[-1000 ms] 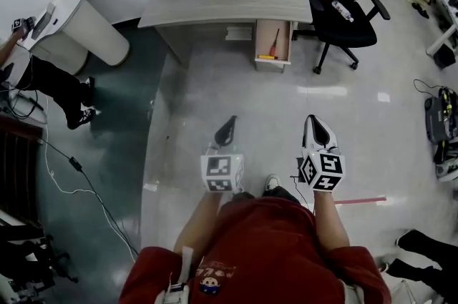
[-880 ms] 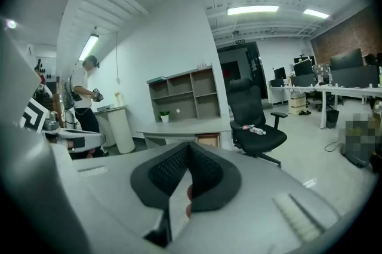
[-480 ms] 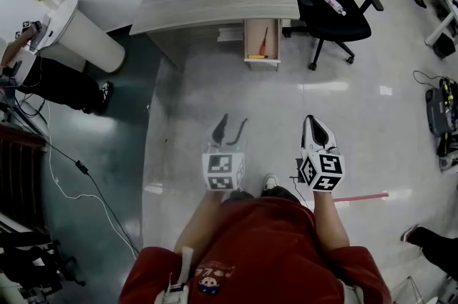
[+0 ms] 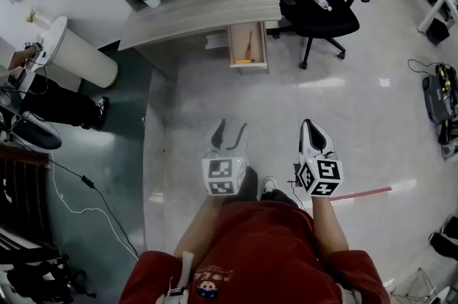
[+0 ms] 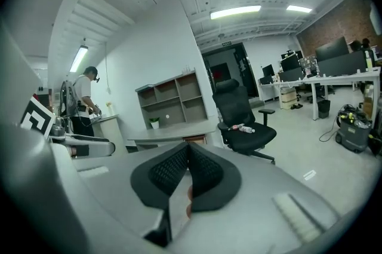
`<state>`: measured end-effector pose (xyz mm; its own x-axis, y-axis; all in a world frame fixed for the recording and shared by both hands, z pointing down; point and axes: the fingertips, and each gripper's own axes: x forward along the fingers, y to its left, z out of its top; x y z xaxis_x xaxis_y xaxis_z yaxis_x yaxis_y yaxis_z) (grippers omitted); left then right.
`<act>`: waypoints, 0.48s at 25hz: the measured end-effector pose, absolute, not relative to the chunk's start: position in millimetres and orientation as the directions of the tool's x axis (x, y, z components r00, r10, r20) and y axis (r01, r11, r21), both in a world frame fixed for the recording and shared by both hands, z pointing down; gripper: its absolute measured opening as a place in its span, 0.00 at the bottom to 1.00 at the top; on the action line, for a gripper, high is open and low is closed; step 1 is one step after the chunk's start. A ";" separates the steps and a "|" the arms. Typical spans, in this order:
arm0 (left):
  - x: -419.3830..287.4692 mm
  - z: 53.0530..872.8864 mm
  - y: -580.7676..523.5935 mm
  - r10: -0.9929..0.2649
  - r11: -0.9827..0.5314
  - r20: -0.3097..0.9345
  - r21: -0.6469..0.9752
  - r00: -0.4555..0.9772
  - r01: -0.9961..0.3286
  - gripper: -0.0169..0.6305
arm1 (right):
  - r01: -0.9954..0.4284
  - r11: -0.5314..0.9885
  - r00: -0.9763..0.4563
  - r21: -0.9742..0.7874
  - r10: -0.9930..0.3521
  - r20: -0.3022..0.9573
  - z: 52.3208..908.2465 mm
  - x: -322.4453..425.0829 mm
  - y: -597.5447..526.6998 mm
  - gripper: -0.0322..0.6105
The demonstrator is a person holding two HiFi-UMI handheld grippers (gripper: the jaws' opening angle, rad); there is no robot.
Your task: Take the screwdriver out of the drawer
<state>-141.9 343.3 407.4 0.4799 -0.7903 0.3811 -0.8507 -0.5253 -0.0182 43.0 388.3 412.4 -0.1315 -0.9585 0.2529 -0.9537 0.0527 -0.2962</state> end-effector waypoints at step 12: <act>-126.5 418.9 286.7 -0.771 -0.555 0.371 0.007 0.518 -0.832 0.40 | -0.964 0.019 -0.098 -0.263 -0.952 0.290 426.0 52.6 347.6 0.05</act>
